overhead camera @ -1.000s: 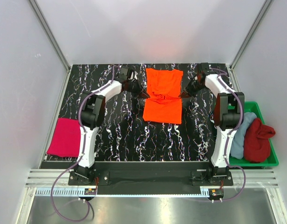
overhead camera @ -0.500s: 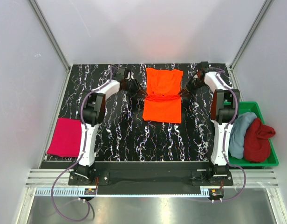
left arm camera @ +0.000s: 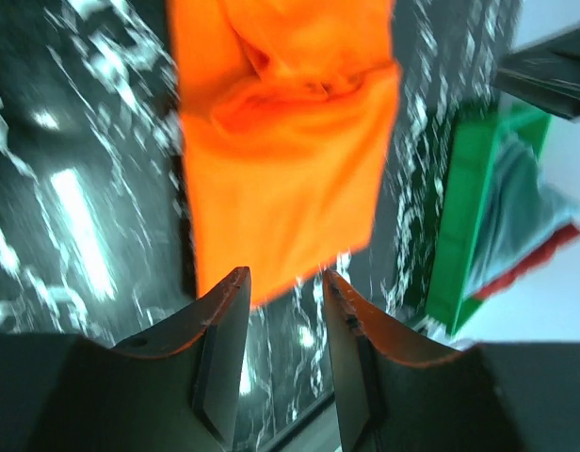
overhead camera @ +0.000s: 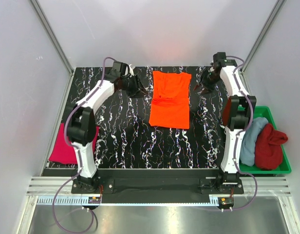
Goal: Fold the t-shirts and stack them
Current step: Fold the tshirt
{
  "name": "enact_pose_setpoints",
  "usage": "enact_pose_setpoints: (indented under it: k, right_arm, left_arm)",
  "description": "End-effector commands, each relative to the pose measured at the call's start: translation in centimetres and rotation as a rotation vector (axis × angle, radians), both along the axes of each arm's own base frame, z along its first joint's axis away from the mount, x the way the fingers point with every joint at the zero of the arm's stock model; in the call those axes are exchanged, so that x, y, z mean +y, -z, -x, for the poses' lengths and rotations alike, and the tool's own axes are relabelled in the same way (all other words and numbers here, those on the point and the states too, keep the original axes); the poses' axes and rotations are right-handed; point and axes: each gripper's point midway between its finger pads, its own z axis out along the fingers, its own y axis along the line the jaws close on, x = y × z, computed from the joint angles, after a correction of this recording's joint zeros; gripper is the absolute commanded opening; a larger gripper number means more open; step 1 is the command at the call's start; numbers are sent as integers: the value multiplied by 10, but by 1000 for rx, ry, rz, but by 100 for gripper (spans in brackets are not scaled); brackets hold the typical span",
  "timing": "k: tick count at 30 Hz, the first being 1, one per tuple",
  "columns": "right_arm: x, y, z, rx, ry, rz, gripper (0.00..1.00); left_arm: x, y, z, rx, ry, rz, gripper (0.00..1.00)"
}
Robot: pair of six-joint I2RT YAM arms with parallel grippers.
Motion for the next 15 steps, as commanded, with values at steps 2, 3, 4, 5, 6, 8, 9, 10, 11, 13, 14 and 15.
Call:
enact_pose_setpoints:
  k: [2, 3, 4, 5, 6, 8, 9, 10, 11, 13, 14, 15]
  right_arm:
    - [48, -44, 38, -122, -77, -58, 54]
    - [54, -26, 42, -116, -73, -99, 52]
    - [59, -23, 45, -112, -64, -135, 50]
    - [64, -22, 48, -109, -58, -167, 45]
    - [71, -13, 53, -91, -60, -212, 41]
    - [80, -5, 54, -87, -69, -259, 33]
    - [84, 5, 55, -68, -68, -299, 22]
    - [88, 10, 55, -61, -73, -316, 18]
    - [89, 15, 53, -58, -74, -329, 14]
    - [94, 27, 47, -52, -71, -357, 12]
    - [95, 39, 45, -34, -69, -366, 12]
    - [98, 38, 38, -47, -71, -384, 11]
  left_arm:
    - [-23, -3, 30, -60, 133, 13, 40]
    - [-29, -2, 31, -64, 150, 26, 40]
    - [-38, -1, 32, -67, 165, 34, 39]
    - [-45, 6, 28, -66, 174, 39, 39]
    - [-50, 9, 26, -62, 183, 46, 38]
    - [-63, 21, 21, -55, 199, 59, 36]
    - [-68, 26, 20, -48, 202, 67, 35]
    - [-73, 28, 18, -48, 198, 79, 34]
    - [-78, 34, 10, -65, 192, 91, 34]
    - [-83, 38, 2, -60, 169, 126, 34]
    - [-87, 45, -5, -71, 168, 141, 34]
    - [-89, 47, -8, -70, 166, 150, 34]
